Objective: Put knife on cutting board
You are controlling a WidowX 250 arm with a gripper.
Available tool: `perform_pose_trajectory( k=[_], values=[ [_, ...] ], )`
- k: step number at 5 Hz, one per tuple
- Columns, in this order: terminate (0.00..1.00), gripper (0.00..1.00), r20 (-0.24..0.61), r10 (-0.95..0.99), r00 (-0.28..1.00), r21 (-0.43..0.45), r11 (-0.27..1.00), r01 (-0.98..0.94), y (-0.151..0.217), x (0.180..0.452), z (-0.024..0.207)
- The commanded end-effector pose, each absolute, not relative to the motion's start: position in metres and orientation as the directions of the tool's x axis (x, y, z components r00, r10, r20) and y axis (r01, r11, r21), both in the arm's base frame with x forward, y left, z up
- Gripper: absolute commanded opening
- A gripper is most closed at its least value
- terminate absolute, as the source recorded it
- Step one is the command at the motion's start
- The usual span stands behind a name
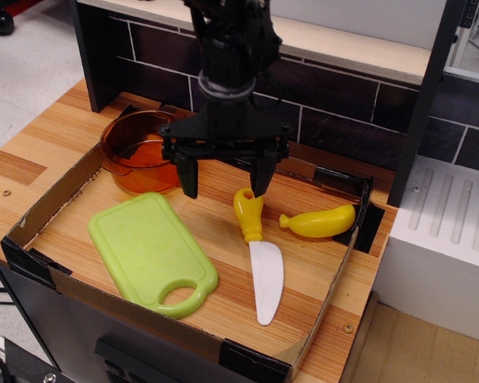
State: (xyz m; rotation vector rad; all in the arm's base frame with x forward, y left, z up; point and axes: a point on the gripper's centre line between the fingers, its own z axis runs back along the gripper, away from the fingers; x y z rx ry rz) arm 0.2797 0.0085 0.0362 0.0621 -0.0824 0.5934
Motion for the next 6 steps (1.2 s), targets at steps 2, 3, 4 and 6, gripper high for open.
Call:
perform_pose_trajectory(
  k=[2, 3, 4, 6],
  values=[
    [0.0, 1.0, 0.118, 0.582, 0.805, 0.017, 0.809, -0.588, 0.001, 0.293, 0.023],
    [0.0, 1.0, 0.097, 0.557, 0.825, 0.042, 0.826, -0.562, -0.004, 0.294, 0.012],
    [0.0, 1.0, 0.108, 0.551, 0.828, 0.062, 0.827, -0.558, -0.003, 0.294, 0.004],
    [0.0, 0.0, 0.103, 0.552, 0.827, 0.042, 0.829, -0.558, -0.005, 0.287, 0.013]
  ],
)
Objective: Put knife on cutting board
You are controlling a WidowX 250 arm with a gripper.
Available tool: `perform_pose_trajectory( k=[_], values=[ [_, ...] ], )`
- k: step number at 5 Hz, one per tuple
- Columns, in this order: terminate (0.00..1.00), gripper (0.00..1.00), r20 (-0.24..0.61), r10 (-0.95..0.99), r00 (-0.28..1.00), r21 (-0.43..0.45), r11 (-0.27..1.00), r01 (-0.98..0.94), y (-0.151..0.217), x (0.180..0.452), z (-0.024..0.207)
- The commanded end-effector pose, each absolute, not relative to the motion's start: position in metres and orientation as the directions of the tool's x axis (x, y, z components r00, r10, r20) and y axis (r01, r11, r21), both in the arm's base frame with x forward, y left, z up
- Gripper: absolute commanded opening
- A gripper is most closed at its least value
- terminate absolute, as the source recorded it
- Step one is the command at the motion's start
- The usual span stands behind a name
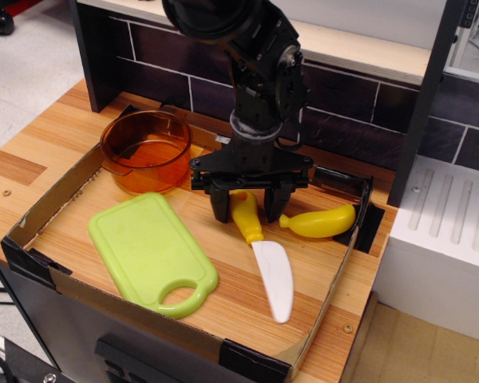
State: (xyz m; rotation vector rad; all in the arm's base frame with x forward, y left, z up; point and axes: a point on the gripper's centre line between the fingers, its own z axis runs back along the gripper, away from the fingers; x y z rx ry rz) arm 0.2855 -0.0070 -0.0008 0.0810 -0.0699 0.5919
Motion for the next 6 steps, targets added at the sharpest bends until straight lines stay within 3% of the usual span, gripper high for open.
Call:
perform_pose_trajectory(
  k=[1, 3, 4, 6],
  values=[
    [0.0, 0.0, 0.097, 0.575, 0.812, 0.018, 0.815, -0.579, -0.001, 0.285, 0.026],
    [0.0, 0.0, 0.111, 0.652, 0.75, -0.039, 0.757, -0.652, 0.029, 0.269, 0.054],
    [0.0, 0.0, 0.048, 0.72, 0.692, -0.023, 0.694, -0.72, 0.051, 0.253, 0.044],
    [0.0, 0.0, 0.03, 0.737, 0.675, 0.032, 0.674, -0.738, 0.07, 0.225, 0.019]
  ],
)
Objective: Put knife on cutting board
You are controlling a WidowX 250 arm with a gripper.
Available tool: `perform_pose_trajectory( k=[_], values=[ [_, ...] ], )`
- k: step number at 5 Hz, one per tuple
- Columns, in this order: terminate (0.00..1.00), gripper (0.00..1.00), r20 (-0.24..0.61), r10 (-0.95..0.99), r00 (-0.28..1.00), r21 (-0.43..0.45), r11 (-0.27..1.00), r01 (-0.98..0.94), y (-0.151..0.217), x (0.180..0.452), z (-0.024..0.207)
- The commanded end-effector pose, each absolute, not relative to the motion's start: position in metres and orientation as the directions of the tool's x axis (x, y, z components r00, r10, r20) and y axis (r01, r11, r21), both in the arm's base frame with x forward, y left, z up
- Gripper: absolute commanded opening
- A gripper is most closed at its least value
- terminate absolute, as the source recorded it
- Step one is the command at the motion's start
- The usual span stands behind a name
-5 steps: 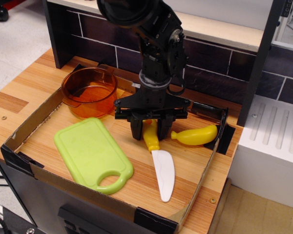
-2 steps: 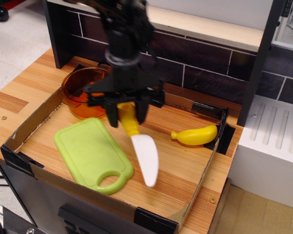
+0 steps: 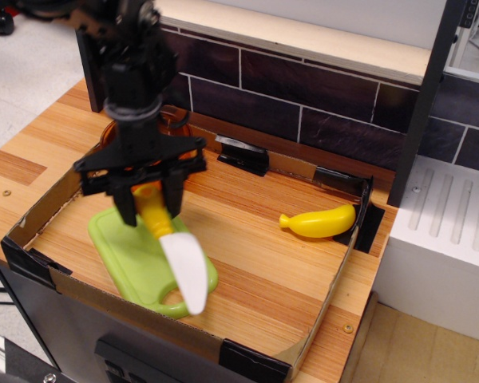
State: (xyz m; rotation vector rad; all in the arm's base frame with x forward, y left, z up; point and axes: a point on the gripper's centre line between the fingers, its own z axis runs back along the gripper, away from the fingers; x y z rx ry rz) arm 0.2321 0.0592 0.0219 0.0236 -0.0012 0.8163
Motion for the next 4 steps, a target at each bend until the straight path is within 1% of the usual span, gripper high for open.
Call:
perform_pose_trajectory(
  k=[1, 3, 4],
  values=[
    [0.0, 0.0, 0.041, 0.741, 0.67, 0.042, 0.669, -0.742, 0.079, 0.221, 0.015],
    [0.0, 0.0, 0.071, 0.752, 0.656, 0.043, 0.654, -0.755, 0.098, 0.229, 0.015],
    [0.0, 1.0, 0.049, 0.713, 0.699, 0.088, 0.694, -0.714, 0.101, 0.232, 0.014]
  ],
)
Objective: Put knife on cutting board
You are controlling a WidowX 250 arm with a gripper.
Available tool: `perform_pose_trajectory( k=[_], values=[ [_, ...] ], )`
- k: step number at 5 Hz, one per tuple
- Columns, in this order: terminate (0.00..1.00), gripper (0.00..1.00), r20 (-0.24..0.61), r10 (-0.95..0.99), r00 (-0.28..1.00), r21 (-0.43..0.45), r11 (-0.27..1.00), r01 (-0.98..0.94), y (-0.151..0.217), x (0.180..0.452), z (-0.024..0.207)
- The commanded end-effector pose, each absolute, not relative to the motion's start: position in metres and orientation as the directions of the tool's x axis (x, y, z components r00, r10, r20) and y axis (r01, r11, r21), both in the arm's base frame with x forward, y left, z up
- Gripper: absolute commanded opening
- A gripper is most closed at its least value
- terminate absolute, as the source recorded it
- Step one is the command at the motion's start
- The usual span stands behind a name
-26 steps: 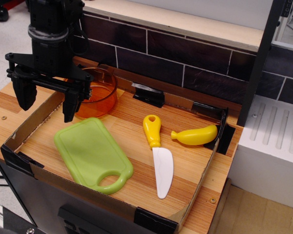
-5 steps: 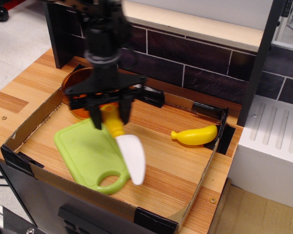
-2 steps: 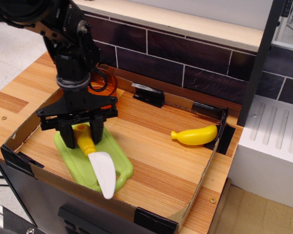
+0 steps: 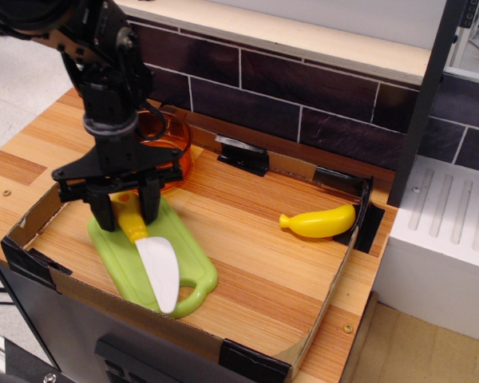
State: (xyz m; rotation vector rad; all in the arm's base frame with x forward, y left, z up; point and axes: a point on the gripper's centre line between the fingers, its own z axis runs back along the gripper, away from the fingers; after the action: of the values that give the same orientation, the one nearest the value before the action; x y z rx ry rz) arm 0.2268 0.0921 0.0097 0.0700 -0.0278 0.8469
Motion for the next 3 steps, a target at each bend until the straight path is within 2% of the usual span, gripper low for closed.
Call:
perform_pose_trajectory(
  k=[1, 2, 3],
  values=[
    [0.0, 1.0, 0.097, 0.705, 0.702, 0.071, 0.699, -0.712, 0.098, 0.229, 0.024],
    [0.0, 1.0, 0.11, 0.692, 0.713, 0.077, 0.709, -0.701, 0.085, 0.229, 0.045],
    [0.0, 1.0, 0.082, 0.687, 0.722, 0.031, 0.722, -0.691, 0.072, 0.232, 0.071]
  ],
)
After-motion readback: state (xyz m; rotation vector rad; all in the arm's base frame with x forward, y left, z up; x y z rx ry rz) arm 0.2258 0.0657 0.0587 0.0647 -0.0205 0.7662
